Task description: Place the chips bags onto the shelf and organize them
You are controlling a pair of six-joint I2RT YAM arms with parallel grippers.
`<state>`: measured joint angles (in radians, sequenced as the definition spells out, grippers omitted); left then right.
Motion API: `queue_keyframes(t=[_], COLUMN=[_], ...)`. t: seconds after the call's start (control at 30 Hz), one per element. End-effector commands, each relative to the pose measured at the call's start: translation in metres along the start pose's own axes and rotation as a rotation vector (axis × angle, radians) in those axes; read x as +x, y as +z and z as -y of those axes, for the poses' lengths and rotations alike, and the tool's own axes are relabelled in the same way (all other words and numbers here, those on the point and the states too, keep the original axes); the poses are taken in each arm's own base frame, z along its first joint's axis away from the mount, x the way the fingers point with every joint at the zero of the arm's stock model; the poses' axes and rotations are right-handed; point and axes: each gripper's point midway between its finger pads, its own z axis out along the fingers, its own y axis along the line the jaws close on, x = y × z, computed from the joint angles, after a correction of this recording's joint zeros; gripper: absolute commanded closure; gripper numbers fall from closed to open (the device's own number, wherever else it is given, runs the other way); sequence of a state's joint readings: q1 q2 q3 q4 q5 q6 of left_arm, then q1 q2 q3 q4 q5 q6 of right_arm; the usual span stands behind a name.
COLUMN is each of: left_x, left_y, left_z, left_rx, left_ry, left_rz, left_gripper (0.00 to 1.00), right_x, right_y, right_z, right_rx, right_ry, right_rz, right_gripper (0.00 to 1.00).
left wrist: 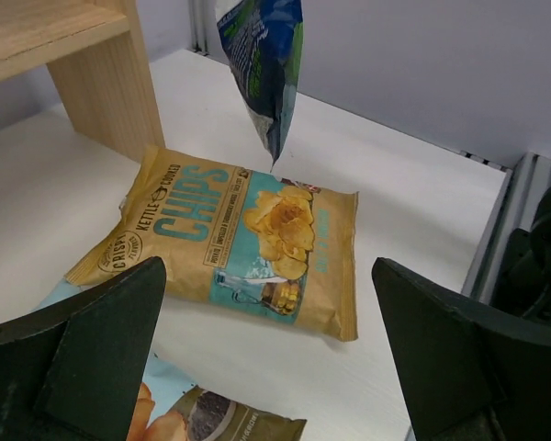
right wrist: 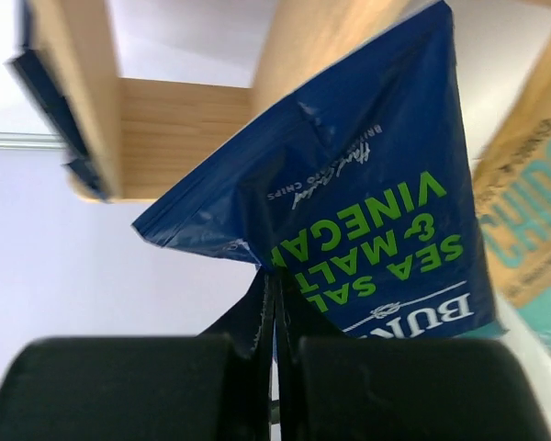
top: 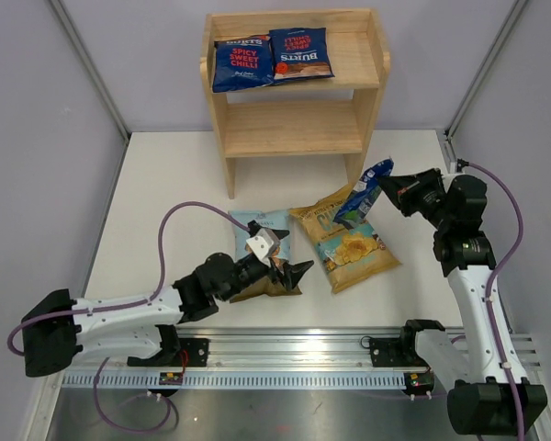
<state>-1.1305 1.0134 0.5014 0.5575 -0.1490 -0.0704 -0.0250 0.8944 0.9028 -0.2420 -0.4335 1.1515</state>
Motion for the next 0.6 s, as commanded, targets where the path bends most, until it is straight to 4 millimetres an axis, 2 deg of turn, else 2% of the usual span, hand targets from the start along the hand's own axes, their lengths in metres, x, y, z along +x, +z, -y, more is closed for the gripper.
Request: queue_keyframes(t=[0.0,0.07,0.1,0.13,0.3,0.33,0.57], left_x=[-0.042,-0.044,-0.048,-0.052,-0.075,-0.075,-0.094], left_y=[0.010,0.014,0.017,0.018,0.035,0.045,0.054], left_z=[-0.014,-0.014,-0.012,-0.009,0.017,0.020,0.016], left_rx=[-0.102,-0.103,-0.100,-0.086,-0.011,-0.010,-0.072], left_ry=[0.114,0.129,0.125,0.131,0.130,0.136,0.064], left_rz=[0.220,0.242,0.286,0.315,0.428,0.429,0.538], left_gripper=[0.01,0.01,0.01,0.01,0.01,0.01,0.01], right_x=[0.002,0.004,0.016,0.019,0.031,0.032,0.045], right_y=[-0.017,-0.021,-0.021,-0.023,-0.030,-0.032,-0.055], right_z=[-0.056,-0.066,-0.067,-0.075,-0.078,-0.080,-0.099], right_rx=[-0.208,-0.248,-0.255,-0.291,-0.313,-0.318,-0.363], right_ry=[0.095,0.112,0.124,0.135,0.170,0.174,0.150], right_rz=[0.001,-0.020,-0.062,-0.080,-0.120,-0.124,-0.178], right_gripper=[1.00,1.00,1.00,1.00,1.00,1.00,1.00])
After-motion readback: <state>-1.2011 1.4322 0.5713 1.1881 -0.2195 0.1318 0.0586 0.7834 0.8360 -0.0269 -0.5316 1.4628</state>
